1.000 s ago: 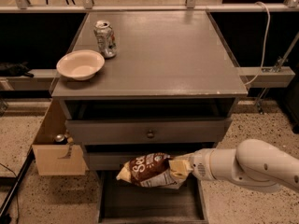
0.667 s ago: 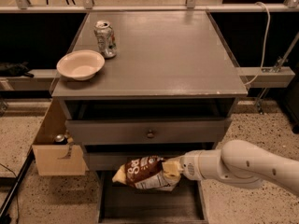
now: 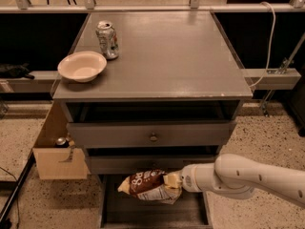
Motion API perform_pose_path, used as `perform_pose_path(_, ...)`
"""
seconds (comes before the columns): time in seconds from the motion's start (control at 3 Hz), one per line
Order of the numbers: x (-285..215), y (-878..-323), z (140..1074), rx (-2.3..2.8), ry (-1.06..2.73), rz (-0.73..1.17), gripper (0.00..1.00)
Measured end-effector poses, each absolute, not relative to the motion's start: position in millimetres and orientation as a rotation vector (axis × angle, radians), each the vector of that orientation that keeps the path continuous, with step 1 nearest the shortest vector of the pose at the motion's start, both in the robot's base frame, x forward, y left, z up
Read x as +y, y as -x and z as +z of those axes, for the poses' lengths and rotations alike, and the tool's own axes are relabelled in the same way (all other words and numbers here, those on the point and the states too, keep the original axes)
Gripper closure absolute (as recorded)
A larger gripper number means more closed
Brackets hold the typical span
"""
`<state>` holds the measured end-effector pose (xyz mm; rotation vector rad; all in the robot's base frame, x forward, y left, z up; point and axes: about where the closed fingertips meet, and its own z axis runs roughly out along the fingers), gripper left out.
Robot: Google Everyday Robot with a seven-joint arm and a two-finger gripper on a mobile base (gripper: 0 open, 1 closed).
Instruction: Place brown chip bag into bottom drawer
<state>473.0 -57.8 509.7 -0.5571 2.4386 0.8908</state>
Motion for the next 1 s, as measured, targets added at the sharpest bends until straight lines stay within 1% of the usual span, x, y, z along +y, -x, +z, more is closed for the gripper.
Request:
perform_pose_path(0.33,-78,-470,472,2.471,0.474,0.877,1.0)
perform_pose_path(0.67,-83,-505,390,2.55,0.354,0.9,1.0)
perform_pose_path(1.0,-83,-505,390,2.55,0.353,0.902,1.0)
